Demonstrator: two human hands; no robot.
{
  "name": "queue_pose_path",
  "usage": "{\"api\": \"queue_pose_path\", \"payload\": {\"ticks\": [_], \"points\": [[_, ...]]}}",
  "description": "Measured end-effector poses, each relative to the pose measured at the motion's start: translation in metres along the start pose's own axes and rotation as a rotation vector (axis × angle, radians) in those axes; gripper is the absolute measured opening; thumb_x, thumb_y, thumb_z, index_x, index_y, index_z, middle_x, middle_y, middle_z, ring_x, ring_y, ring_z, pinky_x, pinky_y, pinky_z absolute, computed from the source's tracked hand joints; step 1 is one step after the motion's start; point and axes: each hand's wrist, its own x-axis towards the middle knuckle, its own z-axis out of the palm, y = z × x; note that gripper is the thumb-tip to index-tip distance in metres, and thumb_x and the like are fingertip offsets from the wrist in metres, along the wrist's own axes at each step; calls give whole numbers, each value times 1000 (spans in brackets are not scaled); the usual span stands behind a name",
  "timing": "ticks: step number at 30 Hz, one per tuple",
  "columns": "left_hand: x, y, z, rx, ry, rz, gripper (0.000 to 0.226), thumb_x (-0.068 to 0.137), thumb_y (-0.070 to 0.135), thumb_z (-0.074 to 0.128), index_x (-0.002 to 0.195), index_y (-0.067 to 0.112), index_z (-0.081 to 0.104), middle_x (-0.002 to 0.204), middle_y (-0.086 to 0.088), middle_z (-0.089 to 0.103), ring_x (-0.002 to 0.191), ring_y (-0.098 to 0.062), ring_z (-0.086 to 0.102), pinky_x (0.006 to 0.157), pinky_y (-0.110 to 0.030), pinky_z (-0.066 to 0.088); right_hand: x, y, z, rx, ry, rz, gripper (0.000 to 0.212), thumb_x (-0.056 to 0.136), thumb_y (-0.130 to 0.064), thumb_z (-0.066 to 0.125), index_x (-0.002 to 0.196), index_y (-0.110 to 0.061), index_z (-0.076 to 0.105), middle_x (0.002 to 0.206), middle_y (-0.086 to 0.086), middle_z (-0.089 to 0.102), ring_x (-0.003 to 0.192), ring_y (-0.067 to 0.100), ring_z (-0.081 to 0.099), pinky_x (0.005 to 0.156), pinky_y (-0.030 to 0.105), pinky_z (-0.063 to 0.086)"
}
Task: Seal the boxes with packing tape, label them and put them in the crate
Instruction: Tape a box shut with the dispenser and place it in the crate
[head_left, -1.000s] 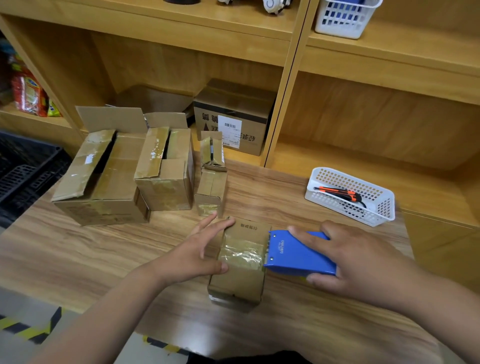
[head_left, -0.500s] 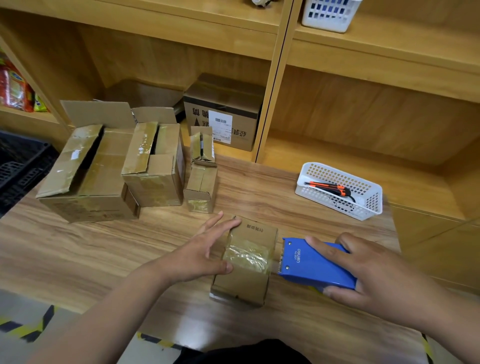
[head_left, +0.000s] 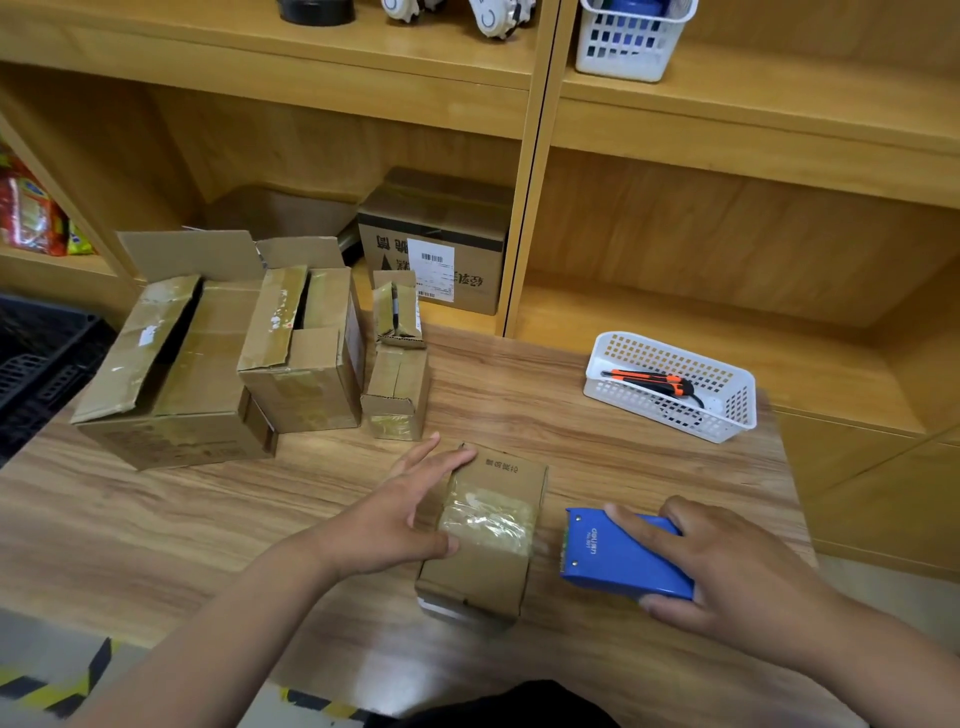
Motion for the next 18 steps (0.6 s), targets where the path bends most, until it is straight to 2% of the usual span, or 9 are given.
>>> {"api": "queue_pose_path", "payload": {"ticks": [2, 3, 4, 5, 6, 8, 12, 15, 18], "points": [[0, 6, 1, 94, -2, 19, 83, 77, 21, 74, 137, 51, 24, 137, 43, 3, 130, 21, -16, 91, 2, 28, 6, -2, 15, -28, 71, -32, 81, 70, -71, 38, 145, -40, 28, 73, -10, 42, 58, 5, 32, 48, 13, 17], [1, 10, 2, 195, 0, 32, 83, 76, 26, 73, 140, 47, 23, 139, 41, 6, 132, 19, -16, 102, -6, 27, 9, -4, 19, -38, 86, -43, 79, 70, -70, 39, 142, -37, 37, 71, -9, 43, 55, 5, 34, 49, 13, 20], [2, 14, 3, 336, 7, 39, 84, 76, 31, 70, 143, 42, 21, 144, 36, 10, 134, 15, -17, 112, -16, 19, 11, -6, 24, -41, 117, -53, 77, 69, -69, 39, 138, -35, 43, 72, -9, 44, 54, 5, 40, 52, 14, 22], [2, 21, 5, 484, 11, 48, 87, 75, 35, 67, 146, 38, 17, 147, 30, 10, 134, 12, -20, 117, -21, 3, 13, -8, 27, -37, 140, -59, 76, 68, -68, 39, 136, -34, 47, 73, -10, 46, 55, 5, 45, 55, 14, 24], [4, 27, 9, 613, 16, 65, 89, 75, 38, 64, 148, 36, 12, 147, 27, 6, 133, 10, -24, 112, -20, -13, 15, -10, 30, -37, 182, -67, 75, 68, -67, 39, 135, -34, 48, 74, -10, 47, 57, 5, 48, 57, 15, 25], [12, 42, 23, 763, 18, 123, 89, 76, 40, 57, 149, 35, 5, 145, 27, 2, 132, 4, -30, 101, -18, -27, 18, -12, 33, -36, 240, -70, 75, 67, -66, 42, 134, -34, 49, 76, -9, 49, 59, 8, 51, 58, 17, 26], [36, 47, 59, 900, 74, 155, 63, 96, 38, 32, 150, 25, 4, 158, 7, -4, 138, -5, -27, 113, -30, -19, 25, -19, 42, -18, 323, -60, 75, 66, -64, 46, 134, -33, 48, 75, -7, 50, 60, 12, 53, 53, 20, 34], [46, 38, 59, 985, 89, 126, 55, 97, 37, 15, 150, 23, 6, 158, 6, -7, 142, -11, -19, 115, -34, -16, 29, -22, 40, 15, 350, -42, 74, 66, -63, 46, 133, -34, 48, 74, -6, 50, 59, 12, 53, 51, 22, 41], [49, 27, 55, 952, 137, 183, 58, 91, 36, 15, 145, 22, 32, 157, 4, 16, 144, -11, 1, 115, -33, -11, 24, -15, 42, 26, 369, -28, 75, 67, -64, 44, 136, -34, 45, 78, -8, 50, 62, 10, 53, 55, 18, 39]]}}
